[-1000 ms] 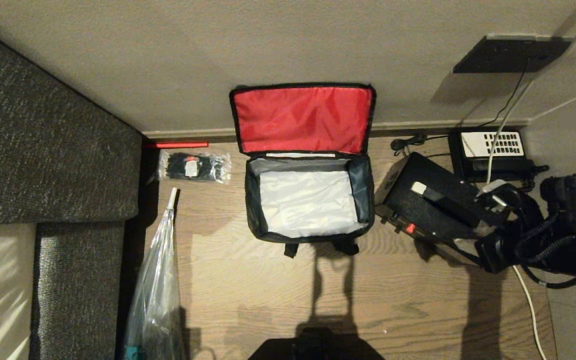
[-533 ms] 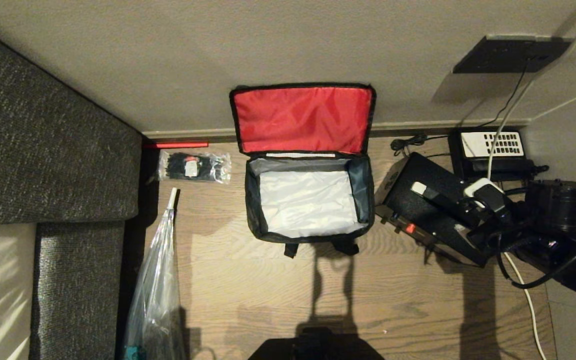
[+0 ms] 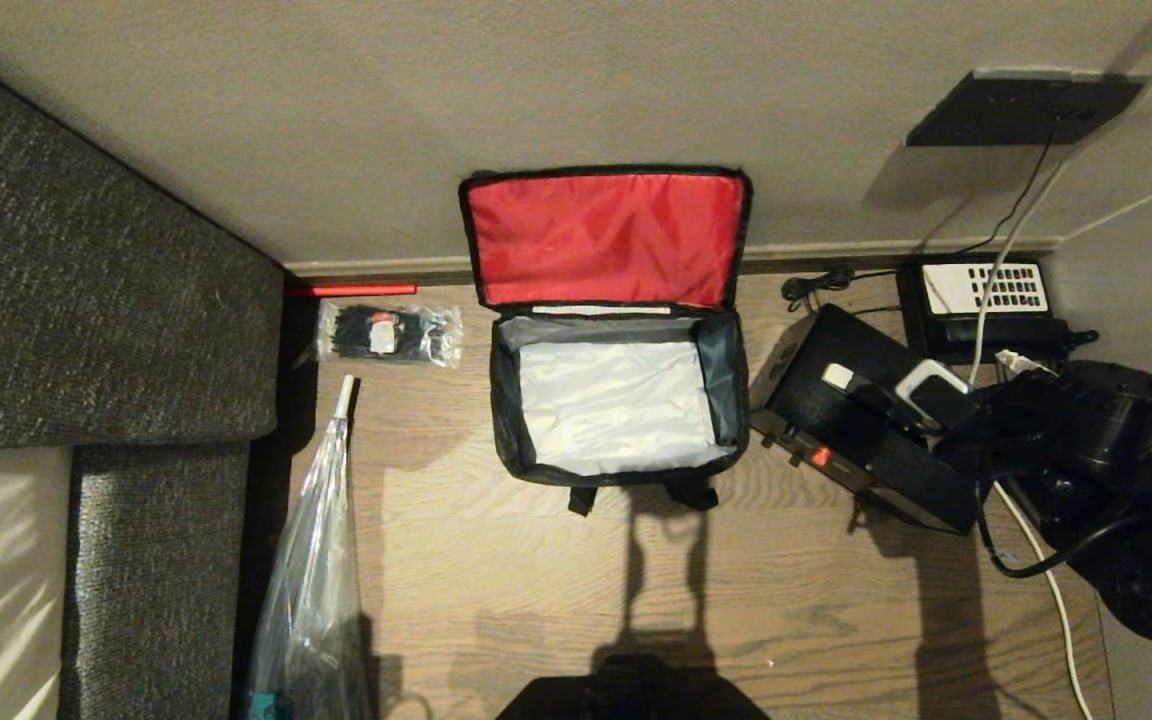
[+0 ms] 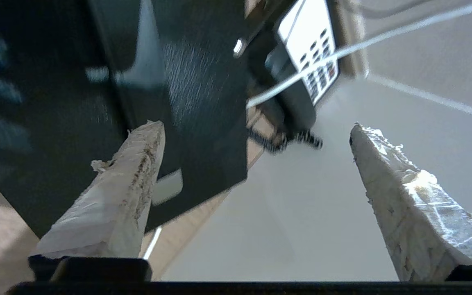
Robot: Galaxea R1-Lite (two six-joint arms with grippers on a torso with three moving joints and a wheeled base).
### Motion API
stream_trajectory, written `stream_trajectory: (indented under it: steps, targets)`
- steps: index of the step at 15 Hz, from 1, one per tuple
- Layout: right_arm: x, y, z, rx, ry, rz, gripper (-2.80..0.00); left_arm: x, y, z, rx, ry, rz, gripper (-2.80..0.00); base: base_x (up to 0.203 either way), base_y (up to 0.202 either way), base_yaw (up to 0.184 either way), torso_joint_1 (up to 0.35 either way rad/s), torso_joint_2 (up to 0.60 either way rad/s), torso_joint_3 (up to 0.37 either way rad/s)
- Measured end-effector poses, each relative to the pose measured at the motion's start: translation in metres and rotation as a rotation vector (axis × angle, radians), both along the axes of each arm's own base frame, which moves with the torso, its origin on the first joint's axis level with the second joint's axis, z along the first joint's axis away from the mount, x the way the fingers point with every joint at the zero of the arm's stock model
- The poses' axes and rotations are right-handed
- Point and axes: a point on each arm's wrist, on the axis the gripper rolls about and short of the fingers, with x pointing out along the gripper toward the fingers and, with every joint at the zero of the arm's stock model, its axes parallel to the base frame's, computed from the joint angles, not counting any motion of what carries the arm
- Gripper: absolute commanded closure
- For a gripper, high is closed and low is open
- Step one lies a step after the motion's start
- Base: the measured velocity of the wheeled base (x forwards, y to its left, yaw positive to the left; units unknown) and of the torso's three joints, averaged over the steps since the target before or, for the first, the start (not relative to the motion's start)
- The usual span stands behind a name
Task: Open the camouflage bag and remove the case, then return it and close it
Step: Grip the handle again
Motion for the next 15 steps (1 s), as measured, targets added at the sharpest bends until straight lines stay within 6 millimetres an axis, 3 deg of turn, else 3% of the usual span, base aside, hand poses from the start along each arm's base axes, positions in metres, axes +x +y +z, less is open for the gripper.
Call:
stream_trajectory:
  steps: [15]
  targets:
    - [0.018, 0.02, -0.023, 0.044, -0.004, -0.065, -2.8, 0.0, 0.0, 0.0, 0.0, 0.0, 0.0, 0.0, 0.0, 0.0, 0.0, 0.0, 0.0, 0.0]
